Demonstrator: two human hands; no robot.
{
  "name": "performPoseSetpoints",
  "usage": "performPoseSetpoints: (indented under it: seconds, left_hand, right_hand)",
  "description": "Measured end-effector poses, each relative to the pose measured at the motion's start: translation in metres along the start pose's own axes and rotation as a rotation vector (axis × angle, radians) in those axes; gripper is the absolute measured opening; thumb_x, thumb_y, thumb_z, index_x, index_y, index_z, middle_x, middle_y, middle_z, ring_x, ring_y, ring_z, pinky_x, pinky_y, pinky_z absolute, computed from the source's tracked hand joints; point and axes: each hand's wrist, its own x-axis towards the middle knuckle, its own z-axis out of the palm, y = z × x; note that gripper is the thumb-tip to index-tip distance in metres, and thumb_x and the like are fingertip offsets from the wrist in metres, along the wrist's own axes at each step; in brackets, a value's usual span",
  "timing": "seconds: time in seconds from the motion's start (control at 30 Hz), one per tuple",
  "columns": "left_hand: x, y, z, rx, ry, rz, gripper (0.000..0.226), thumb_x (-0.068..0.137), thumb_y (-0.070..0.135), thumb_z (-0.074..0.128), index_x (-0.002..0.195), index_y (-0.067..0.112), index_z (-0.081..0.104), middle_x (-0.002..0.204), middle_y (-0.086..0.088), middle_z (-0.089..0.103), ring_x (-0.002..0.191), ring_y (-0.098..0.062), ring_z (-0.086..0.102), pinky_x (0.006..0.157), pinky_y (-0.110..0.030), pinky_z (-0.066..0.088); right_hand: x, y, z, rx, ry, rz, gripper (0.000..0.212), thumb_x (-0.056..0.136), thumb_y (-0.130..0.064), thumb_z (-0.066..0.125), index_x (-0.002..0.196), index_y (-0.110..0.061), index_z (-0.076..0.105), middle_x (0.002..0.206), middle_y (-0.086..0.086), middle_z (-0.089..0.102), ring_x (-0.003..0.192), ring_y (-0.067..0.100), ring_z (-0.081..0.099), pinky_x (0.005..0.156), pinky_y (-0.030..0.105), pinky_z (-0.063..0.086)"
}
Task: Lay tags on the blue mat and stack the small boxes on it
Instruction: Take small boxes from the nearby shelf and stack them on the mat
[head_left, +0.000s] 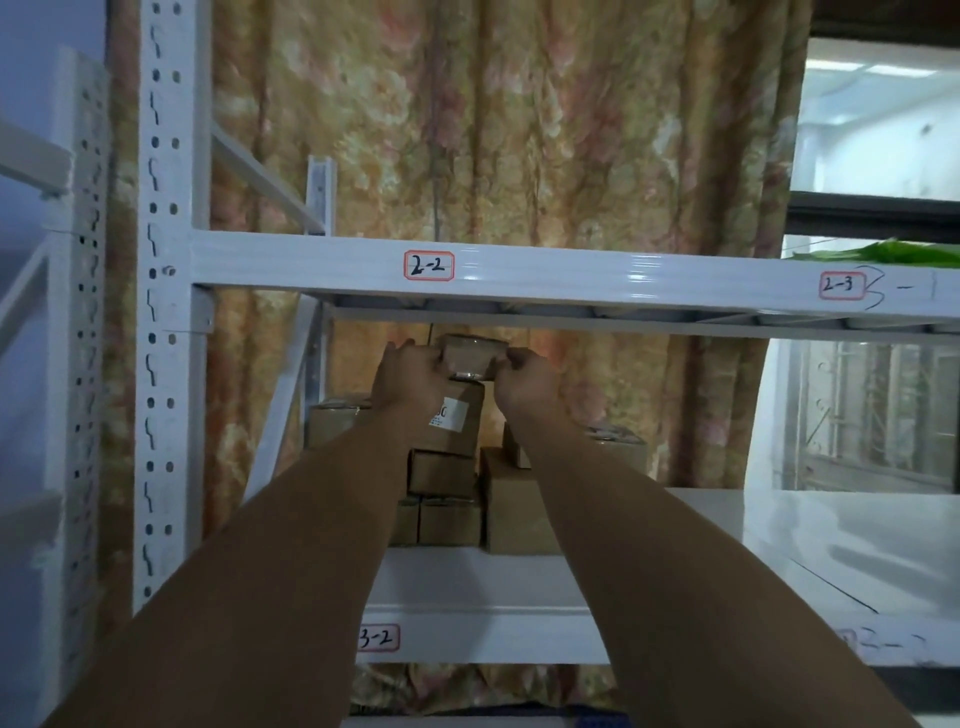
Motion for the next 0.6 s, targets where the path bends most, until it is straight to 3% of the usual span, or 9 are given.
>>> performPoseSetpoints:
  seconds: [0.07, 0.1, 0.2, 0.27, 0.33, 0.4, 0.5, 0.6]
  left_hand:
    - [-0.006, 0.007, -0.004, -0.038, -0.008, 0.006, 0.027, 0.097, 0.028, 0.062, 0.120, 0.018, 0.073, 0.153, -0.017, 0.043, 0.146, -0.037, 0.029, 0.111, -0.040, 0.035]
    - [-0.010, 0.011, -0.006, -0.048, 0.002, 0.021, 0.027, 0.097, 0.027, 0.063, 0.121, 0.017, 0.073, 0.153, -0.018, 0.043, 0.145, -0.036, 0.032, 0.108, -0.038, 0.037]
    - [-0.019, 0.027, -0.010, -0.136, 0.044, 0.046, 0.019, 0.094, 0.019, 0.066, 0.107, 0.012, 0.077, 0.114, -0.014, 0.072, 0.109, -0.032, 0.064, 0.078, -0.029, 0.045]
    - [-0.028, 0.038, -0.013, -0.205, 0.038, 0.023, 0.014, 0.092, 0.015, 0.067, 0.100, 0.012, 0.079, 0.096, -0.009, 0.074, 0.091, -0.026, 0.067, 0.073, -0.029, 0.049]
    - [-0.040, 0.051, -0.015, -0.230, 0.022, 0.016, 0.011, 0.090, 0.016, 0.069, 0.097, 0.017, 0.079, 0.093, -0.005, 0.074, 0.090, -0.025, 0.067, 0.078, -0.035, 0.055]
    - [-0.056, 0.066, -0.015, -0.242, -0.005, 0.035, 0.013, 0.091, 0.014, 0.070, 0.101, 0.017, 0.078, 0.097, 0.000, 0.073, 0.095, -0.022, 0.066, 0.079, -0.031, 0.050]
    - [-0.080, 0.088, -0.008, -0.361, -0.063, 0.011, 0.016, 0.088, 0.012, 0.073, 0.103, 0.009, 0.077, 0.098, -0.005, 0.075, 0.097, -0.024, 0.067, 0.080, -0.030, 0.050]
    - [-0.102, 0.113, 0.004, -0.548, -0.144, -0.135, 0.016, 0.085, 0.034, 0.076, 0.077, 0.019, 0.075, 0.083, -0.005, 0.074, 0.083, -0.024, 0.069, 0.083, -0.038, 0.056]
  right_hand:
    - [-0.004, 0.003, -0.009, -0.001, 0.074, -0.004, 0.029, 0.103, -0.021, 0.052, 0.127, -0.016, 0.067, 0.121, 0.004, 0.068, 0.108, 0.024, 0.062, 0.089, 0.030, 0.048]
    - [-0.007, 0.003, -0.014, 0.040, 0.104, -0.001, 0.027, 0.102, -0.019, 0.054, 0.125, -0.015, 0.069, 0.120, 0.004, 0.070, 0.106, 0.023, 0.062, 0.089, 0.028, 0.048]
    - [-0.019, 0.000, -0.026, 0.110, 0.138, -0.003, 0.020, 0.098, -0.019, 0.061, 0.112, -0.018, 0.075, 0.106, 0.002, 0.073, 0.096, 0.018, 0.063, 0.077, 0.010, 0.045]
    - [-0.023, 0.001, -0.033, 0.187, 0.137, 0.037, 0.010, 0.091, -0.027, 0.067, 0.093, -0.026, 0.077, 0.096, 0.000, 0.075, 0.094, 0.022, 0.070, 0.082, 0.027, 0.057]
    - [-0.021, 0.010, -0.043, 0.273, 0.154, 0.103, 0.021, 0.080, -0.047, 0.069, 0.074, -0.027, 0.074, 0.085, 0.000, 0.075, 0.088, 0.023, 0.072, 0.083, 0.044, 0.061]
    - [-0.034, 0.007, -0.062, 0.329, 0.214, 0.152, 0.035, 0.074, -0.059, 0.069, 0.069, -0.024, 0.073, 0.081, 0.002, 0.074, 0.085, 0.023, 0.072, 0.081, 0.046, 0.061]
    - [-0.059, -0.003, -0.091, 0.314, 0.300, 0.176, 0.029, 0.087, -0.046, 0.071, 0.070, -0.023, 0.068, 0.078, 0.002, 0.073, 0.081, 0.024, 0.072, 0.078, 0.046, 0.062]
    - [-0.077, 0.000, -0.128, 0.251, 0.401, 0.214, 0.023, 0.088, -0.040, 0.074, 0.072, -0.024, 0.066, 0.079, 0.000, 0.070, 0.083, 0.024, 0.070, 0.080, 0.044, 0.061]
